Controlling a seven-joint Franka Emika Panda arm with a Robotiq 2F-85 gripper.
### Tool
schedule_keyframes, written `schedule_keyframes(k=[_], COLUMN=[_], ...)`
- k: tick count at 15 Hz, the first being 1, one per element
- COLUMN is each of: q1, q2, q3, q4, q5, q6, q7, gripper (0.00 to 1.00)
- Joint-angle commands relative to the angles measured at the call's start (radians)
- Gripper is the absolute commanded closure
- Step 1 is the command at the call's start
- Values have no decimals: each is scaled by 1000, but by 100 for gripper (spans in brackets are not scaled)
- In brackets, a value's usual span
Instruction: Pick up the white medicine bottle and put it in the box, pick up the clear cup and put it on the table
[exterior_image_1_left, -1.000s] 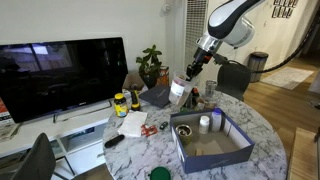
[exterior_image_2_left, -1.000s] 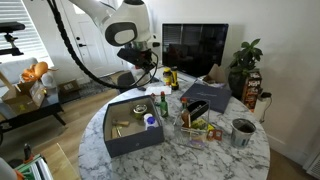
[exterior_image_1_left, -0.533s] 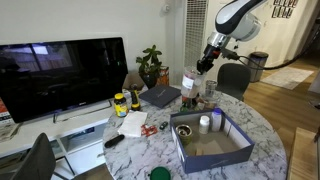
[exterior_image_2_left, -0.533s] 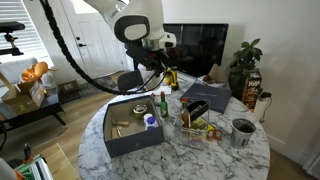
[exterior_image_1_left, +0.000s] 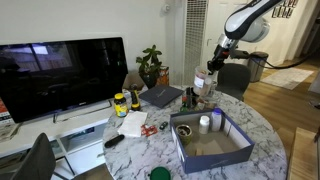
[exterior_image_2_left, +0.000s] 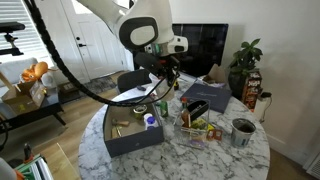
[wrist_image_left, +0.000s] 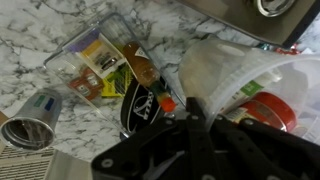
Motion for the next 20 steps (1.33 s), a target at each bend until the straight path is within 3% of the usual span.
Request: schedule_keyframes(k=[1, 4, 9, 14, 20], q1=[14, 29, 43, 48, 53], q2=[31, 68, 114, 162, 225], q3=[5, 15, 41, 28, 3], q4=[-51, -63, -52, -47, -37], q5=[-150, -168, -100, -160, -187], q6=[33, 53, 137, 262, 306], q7=[139, 183, 181, 238, 288], gripper=[99, 99, 99, 99, 99])
